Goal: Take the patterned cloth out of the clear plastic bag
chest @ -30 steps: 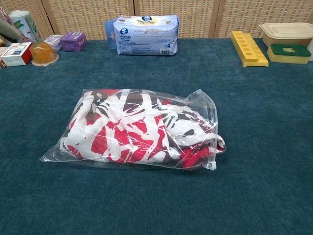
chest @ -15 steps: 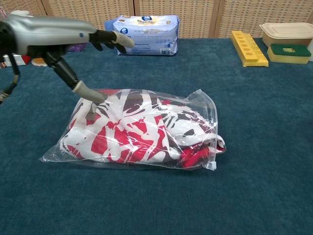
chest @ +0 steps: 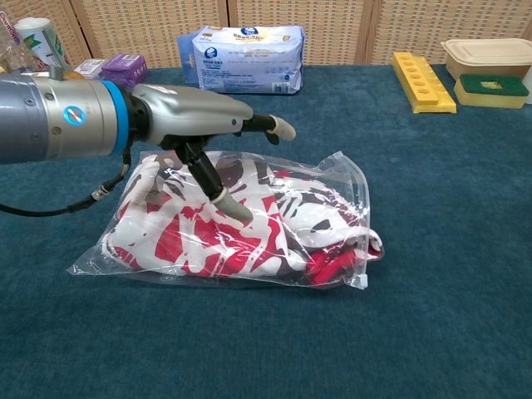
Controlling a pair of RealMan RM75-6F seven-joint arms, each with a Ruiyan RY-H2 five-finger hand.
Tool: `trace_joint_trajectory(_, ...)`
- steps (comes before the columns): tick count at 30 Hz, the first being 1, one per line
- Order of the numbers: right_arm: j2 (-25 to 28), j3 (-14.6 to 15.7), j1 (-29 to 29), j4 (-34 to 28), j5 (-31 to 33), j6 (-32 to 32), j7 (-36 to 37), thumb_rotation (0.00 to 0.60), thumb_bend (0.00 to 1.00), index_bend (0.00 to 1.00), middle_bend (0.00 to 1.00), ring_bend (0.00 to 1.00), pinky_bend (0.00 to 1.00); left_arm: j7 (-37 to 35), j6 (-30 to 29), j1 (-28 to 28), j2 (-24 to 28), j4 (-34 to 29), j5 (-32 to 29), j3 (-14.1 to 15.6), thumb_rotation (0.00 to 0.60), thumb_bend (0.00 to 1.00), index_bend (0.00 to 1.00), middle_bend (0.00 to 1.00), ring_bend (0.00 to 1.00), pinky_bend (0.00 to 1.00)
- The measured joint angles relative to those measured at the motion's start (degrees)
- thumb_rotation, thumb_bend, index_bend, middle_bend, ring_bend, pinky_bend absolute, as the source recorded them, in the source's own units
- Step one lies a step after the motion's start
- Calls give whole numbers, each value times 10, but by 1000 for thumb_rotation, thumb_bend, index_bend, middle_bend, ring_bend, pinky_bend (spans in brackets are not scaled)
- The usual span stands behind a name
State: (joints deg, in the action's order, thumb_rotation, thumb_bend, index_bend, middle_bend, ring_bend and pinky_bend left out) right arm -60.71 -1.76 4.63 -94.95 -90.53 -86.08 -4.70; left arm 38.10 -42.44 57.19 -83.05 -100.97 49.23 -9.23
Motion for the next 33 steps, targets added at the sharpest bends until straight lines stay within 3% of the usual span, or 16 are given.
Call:
trace_joint_trajectory(11, 3, 0, -8, 14, 5, -7, 22, 600, 192, 238, 219, 233, 219, 98, -52, 59, -83, 36, -53, 59, 456, 30, 1, 84, 44, 133)
trace_joint_trajectory(18, 3, 0, -7, 15, 0, -8, 24, 600, 193, 238, 219, 233, 219, 120, -81, 71, -121, 64, -64, 73, 459, 56, 19, 83, 49, 158)
trace_joint_trajectory(21, 4, 0, -9, 15, 0, -9, 25, 600, 192, 238, 219, 233, 219, 117, -87, 71, -135, 84, -57, 75, 460, 140, 149, 111, 136, 251)
trace_joint_trajectory(25, 6, 0, -10, 12, 3, -10, 23, 600, 193, 238, 219, 233, 219, 96, -88, 67, -152, 116, -32, 77, 468, 261, 349, 237, 283, 377)
trace_joint_trajectory(27, 8, -1, -10, 10, 4, -9, 22, 600, 193, 238, 219, 233, 219, 86, -88, 65, -157, 126, -19, 77, 501, 315, 433, 303, 349, 438)
trace_joint_trajectory(29, 8, -1, -10, 9, 4, -9, 20, 600, 193, 238, 219, 233, 219, 74, -87, 63, -162, 139, -5, 75, 570, 370, 529, 379, 425, 512)
trace_joint_trajectory(33, 10, -2, -11, 2, 6, -9, 12, 600, 192, 238, 219, 233, 219, 41, -87, 60, -172, 167, 36, 68, 600, 414, 638, 493, 529, 594)
